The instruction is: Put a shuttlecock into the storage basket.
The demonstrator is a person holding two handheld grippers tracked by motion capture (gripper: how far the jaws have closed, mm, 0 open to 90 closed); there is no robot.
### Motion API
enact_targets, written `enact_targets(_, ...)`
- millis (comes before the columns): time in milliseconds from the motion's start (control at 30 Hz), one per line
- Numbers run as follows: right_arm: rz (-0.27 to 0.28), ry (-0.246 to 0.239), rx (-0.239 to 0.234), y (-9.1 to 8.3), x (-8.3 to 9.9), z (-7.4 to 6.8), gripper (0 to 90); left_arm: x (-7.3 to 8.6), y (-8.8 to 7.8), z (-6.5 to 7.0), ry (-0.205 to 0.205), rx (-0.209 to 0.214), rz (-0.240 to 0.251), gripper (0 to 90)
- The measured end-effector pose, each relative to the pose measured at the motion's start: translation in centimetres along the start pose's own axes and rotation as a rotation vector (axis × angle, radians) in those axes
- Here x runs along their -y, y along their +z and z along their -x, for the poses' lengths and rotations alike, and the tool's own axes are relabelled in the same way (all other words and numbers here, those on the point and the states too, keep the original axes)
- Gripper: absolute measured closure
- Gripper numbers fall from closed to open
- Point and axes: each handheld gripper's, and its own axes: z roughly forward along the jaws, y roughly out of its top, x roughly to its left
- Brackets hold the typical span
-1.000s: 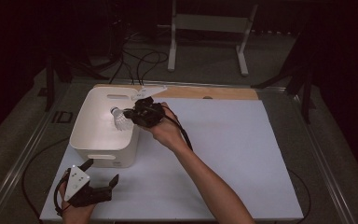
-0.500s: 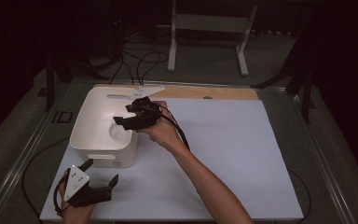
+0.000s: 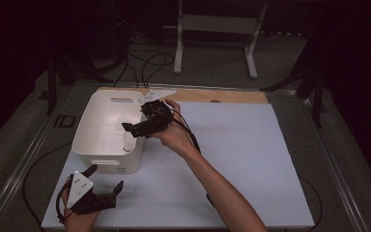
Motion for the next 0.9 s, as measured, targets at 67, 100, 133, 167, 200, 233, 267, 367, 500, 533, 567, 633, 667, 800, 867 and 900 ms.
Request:
enact_targets(67,-0.005,-0.003,0.002,-0.2,0.1,0.1,10.4,0.0,0.0,0.0,0.0,0.0,0.0,0.0)
enact_targets(100,-0.006,-0.006,0.006,-0.3,0.1,0.1,10.0,0.0,0.0,0.0,0.001,0.0,0.0,0.0)
enact_targets(133,-0.007,-0.007,0.005,-0.5,0.2,0.1,10.0,0.0,0.0,0.0,0.001,0.0,-0.001,0.0)
enact_targets(167,-0.008,-0.011,0.002,-0.6,0.2,0.1,9.6,0.0,0.0,0.0,0.001,-0.001,-0.001,0.0)
enact_targets(200,-0.01,-0.011,0.002,-0.7,0.3,0.2,9.5,0.0,0.0,0.0,0.001,0.0,-0.001,0.0)
enact_targets(233,-0.009,-0.011,0.009,-0.8,0.4,0.2,9.5,0.0,0.0,0.0,0.0,0.0,0.0,0.0)
enact_targets(267,-0.005,-0.01,0.011,-1.0,0.6,0.2,9.5,0.0,0.0,0.0,0.001,-0.001,-0.001,0.0)
enact_targets(367,-0.003,-0.007,0.012,-1.4,0.8,0.4,9.1,0.0,0.0,0.0,0.001,-0.001,-0.001,0.0)
enact_targets(500,0.007,-0.01,0.025,-1.9,1.1,0.6,9.1,0.0,0.0,0.0,0.001,-0.001,0.0,0.0)
enact_targets(533,0.007,-0.01,0.027,-2.1,1.2,0.6,9.1,0.0,0.0,0.0,0.001,-0.002,-0.001,0.0)
enact_targets(567,0.011,-0.012,0.029,-2.3,1.3,0.7,9.1,0.0,0.0,0.0,0.001,-0.001,-0.001,0.0)
enact_targets(633,0.013,-0.01,0.035,-2.5,1.6,0.8,9.1,0.0,0.0,0.0,0.002,-0.001,-0.001,0.0)
enact_targets(667,0.013,-0.01,0.034,-2.6,1.7,0.8,9.1,0.0,0.0,0.0,0.003,-0.001,-0.001,0.0)
enact_targets(800,0.018,-0.012,0.045,-3.0,2.1,1.0,9.1,0.0,0.0,0.0,0.004,-0.002,-0.001,0.0)
enact_targets(867,0.02,-0.014,0.05,-3.2,2.4,1.1,9.1,0.0,0.0,0.0,0.002,-0.002,0.0,0.0)
enact_targets(900,0.02,-0.012,0.053,-3.3,2.5,1.2,9.1,0.0,0.0,0.1,0.002,-0.001,-0.001,0.0)
